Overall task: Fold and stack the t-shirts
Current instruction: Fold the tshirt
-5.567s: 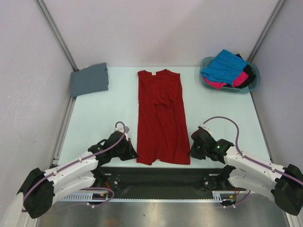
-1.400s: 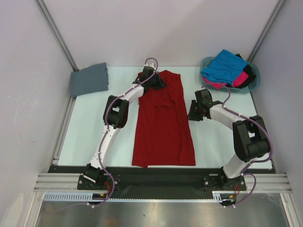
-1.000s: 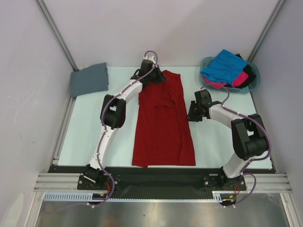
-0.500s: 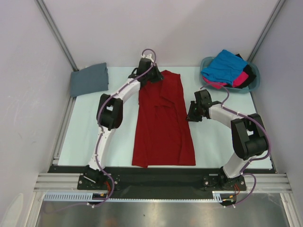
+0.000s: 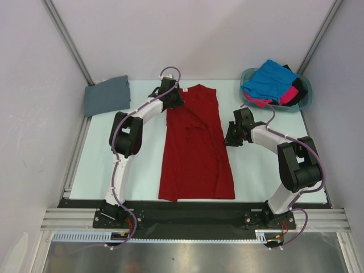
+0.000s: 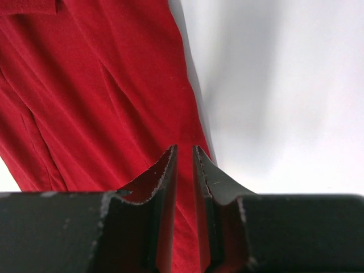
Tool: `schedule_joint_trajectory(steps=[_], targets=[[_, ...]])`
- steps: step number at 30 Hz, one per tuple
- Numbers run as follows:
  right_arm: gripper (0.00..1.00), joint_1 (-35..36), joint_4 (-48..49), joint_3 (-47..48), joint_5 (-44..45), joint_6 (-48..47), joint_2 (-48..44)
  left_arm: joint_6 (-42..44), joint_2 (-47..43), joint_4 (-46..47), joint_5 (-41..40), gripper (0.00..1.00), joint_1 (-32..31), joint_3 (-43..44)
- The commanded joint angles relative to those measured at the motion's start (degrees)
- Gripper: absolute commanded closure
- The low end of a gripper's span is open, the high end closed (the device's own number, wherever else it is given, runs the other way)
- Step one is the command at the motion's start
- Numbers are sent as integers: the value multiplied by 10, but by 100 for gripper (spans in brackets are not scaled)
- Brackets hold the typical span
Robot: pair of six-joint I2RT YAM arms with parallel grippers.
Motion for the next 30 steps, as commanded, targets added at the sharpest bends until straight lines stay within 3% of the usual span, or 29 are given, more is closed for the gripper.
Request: schedule_joint_trajectory(steps=[1,2,3,4,5,7,9,15,22,30], targets=[[78,-2,14,1,-7,-1,3,-3,-44,16,-1,100,4,4],[78,-2,13,1,-7,-1,2,-4,-35,16,5,100,5,12],[78,-2,13,1,-8,-1,3,-5,-30,18,11,90,5,16],[78,-1,13,1,-9,-1,3,-5,-25,19,19,73,5,21],[78,-2,13,2,-9,-1,4,-4,-21,22,34,41,6,28],[78,-2,12,3,-8,-2,4,-2,-11,37,55,24,5,31],[78,-2,12,4,-9,-3,4,-1,-7,47,79,14,6,33],[78,-2,13,3,-13,1,3,-7,-48,93,102,14,1,-46],[79,-1,16,-3,-12,5,-1,-31,-100,160,111,38,-24,-178],[79,1,14,-7,-12,3,-8,-73,-112,231,104,48,-40,-237]])
